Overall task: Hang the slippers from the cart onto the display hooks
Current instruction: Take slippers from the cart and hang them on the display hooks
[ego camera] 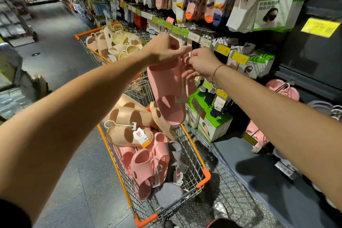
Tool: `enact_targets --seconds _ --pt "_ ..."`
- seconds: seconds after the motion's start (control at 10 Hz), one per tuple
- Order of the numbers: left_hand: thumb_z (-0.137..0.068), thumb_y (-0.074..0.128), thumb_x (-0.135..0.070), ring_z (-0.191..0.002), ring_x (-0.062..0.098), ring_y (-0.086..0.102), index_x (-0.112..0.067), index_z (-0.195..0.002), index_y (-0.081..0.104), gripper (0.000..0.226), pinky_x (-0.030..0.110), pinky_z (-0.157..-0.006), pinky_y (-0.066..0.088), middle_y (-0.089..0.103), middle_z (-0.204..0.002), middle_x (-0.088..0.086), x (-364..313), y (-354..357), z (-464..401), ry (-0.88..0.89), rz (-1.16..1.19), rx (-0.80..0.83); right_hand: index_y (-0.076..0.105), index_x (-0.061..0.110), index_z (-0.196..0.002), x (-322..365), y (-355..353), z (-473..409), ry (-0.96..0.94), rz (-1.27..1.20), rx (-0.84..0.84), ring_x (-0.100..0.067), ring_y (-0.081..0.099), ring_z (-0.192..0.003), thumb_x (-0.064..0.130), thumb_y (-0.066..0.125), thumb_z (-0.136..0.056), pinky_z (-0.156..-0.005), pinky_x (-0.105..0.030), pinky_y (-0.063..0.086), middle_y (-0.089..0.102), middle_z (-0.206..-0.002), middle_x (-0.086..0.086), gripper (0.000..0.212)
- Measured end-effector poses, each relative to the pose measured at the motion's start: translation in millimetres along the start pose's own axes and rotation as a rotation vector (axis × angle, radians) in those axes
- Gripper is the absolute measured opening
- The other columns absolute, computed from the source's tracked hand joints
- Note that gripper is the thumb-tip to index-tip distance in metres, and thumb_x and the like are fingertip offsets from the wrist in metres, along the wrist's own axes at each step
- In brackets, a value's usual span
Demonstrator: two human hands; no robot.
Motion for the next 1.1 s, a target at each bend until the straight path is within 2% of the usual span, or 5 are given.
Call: enact_targets --seconds 0.3,0.5,0.7,0.8,1.1 --pt "-0.101 0.042 -0.035 -0.051 0.024 0.049 -0.012 -0.073 0.052 0.037 0.033 -0.052 0.047 0.054 -0.06 0.004 2.7 7.1 9.6 0.156 -0.265 0.038 0.053 0.004 -0.094 -24.7 -11.4 4.8 0.027 -0.081 0.147 -0.024 0.065 -0.058 0.001 0.046 -0.096 -0.052 -0.03 0.048 0.065 -0.078 -0.02 0.009" --pt "-0.102 0.04 -0.049 -0.065 0.015 0.049 -0.02 -0.093 0.059 0.035 0.023 -0.064 0.036 0.052 -0.076 -0.01 19.4 -11.8 12.5 0.051 -0.215 0.004 0.06 0.008 -0.111 -136.1 -20.8 3.3 0.252 0.45 0.126 -0.024 0.053 -0.071 0.018 0.047 -0.102 -0.057 -0.03 0.043 0.061 -0.097 -0.021 0.019" --pt "-0.101 0.041 -0.049 -0.064 -0.004 0.039 -0.031 -0.1 0.062 0.028 0.015 -0.065 0.031 0.041 -0.074 -0.023 11.1 -50.1 15.4 0.062 -0.198 -0.091 0.06 0.023 -0.126 -196.4 40.8 40.0 0.505 -0.196 0.336 -0.024 0.064 -0.102 0.07 0.081 -0.055 -0.095 -0.043 0.046 0.07 -0.114 -0.002 0.087" --pt "-0.105 0.041 -0.04 -0.062 -0.01 0.036 -0.036 -0.077 0.044 0.028 0.01 -0.059 0.026 0.04 -0.07 -0.023 -8.7 -68.4 21.9 0.126 -0.263 -0.092 0.061 0.008 -0.114 -172.7 54.8 31.9 0.347 -0.333 0.222 -0.015 0.066 -0.073 0.016 0.066 -0.092 -0.06 -0.028 0.056 0.072 -0.084 -0.003 0.023" --pt "-0.106 0.04 -0.034 -0.055 0.017 0.041 -0.009 -0.078 0.048 0.038 0.032 -0.057 0.029 0.048 -0.064 0.0 -7.1 -79.8 42.3 0.112 -0.266 -0.035 0.077 0.013 -0.078 -62.8 12.1 -24.8 0.029 -0.105 0.084 -0.013 0.063 -0.078 -0.004 0.087 -0.06 -0.06 -0.019 0.051 0.07 -0.077 -0.003 0.027"
Point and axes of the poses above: each hand's wrist, its own z-axis away from the middle knuckle, its own y-axis out of the palm, x = y × z, the point moved 7 cm from there along -z, towards the middle knuckle
